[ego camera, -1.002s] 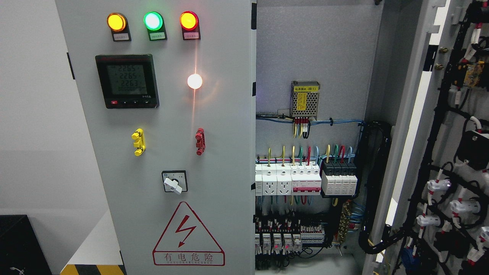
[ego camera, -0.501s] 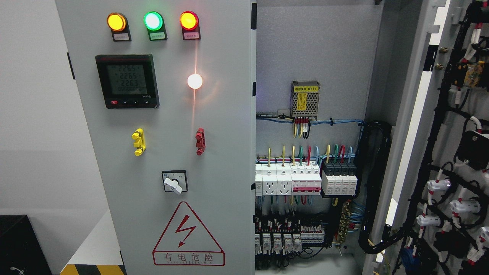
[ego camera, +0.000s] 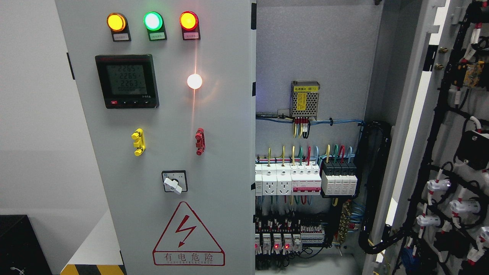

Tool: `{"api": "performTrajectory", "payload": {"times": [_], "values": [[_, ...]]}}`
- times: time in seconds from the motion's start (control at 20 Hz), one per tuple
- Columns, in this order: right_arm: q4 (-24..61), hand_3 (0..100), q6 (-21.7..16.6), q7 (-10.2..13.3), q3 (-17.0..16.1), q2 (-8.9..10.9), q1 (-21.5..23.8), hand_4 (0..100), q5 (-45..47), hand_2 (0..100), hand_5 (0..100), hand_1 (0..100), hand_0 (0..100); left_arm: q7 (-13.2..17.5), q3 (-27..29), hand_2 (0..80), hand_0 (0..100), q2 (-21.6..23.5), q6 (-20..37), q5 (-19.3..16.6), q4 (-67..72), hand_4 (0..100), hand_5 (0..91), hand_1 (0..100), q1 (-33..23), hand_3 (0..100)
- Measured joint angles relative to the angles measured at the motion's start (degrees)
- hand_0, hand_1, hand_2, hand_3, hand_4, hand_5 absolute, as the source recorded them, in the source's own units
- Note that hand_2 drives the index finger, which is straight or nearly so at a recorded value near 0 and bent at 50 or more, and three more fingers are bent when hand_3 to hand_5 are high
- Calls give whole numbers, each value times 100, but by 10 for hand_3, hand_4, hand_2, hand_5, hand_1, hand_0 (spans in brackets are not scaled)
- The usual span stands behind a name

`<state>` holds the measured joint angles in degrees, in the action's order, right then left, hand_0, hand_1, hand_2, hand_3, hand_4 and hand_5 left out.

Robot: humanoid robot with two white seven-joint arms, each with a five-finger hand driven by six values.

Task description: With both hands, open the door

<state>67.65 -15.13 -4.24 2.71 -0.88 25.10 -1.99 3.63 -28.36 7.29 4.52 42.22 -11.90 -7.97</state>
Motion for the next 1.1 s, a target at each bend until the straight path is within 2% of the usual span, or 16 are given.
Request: {"api": "performTrajectory", "payload": {"times": [0.35, 0.6, 0.85, 1.1], "values": [[1495, 0, -242, 17, 397, 365, 461, 0, 584, 0, 0, 0, 191, -128, 82, 0, 0, -342, -19, -388, 422, 0, 0, 0, 47, 0], [2419, 0, -602, 18, 643, 525, 725, 0, 751, 0, 0, 0, 191, -143, 116, 0, 0, -482, -20, -519, 591, 0, 0, 0, 86, 0], [3204, 0, -932, 21, 877, 666, 811, 0, 821, 0, 0, 0, 191, -176, 136, 0, 0, -572, -20, -575, 700, 0, 0, 0, 107, 0], [3777, 0, -1398, 51, 1049, 747, 673, 0, 850, 0, 0, 0, 191, -487, 152, 0, 0, -630, -20, -592, 766, 0, 0, 0, 146, 0]]}}
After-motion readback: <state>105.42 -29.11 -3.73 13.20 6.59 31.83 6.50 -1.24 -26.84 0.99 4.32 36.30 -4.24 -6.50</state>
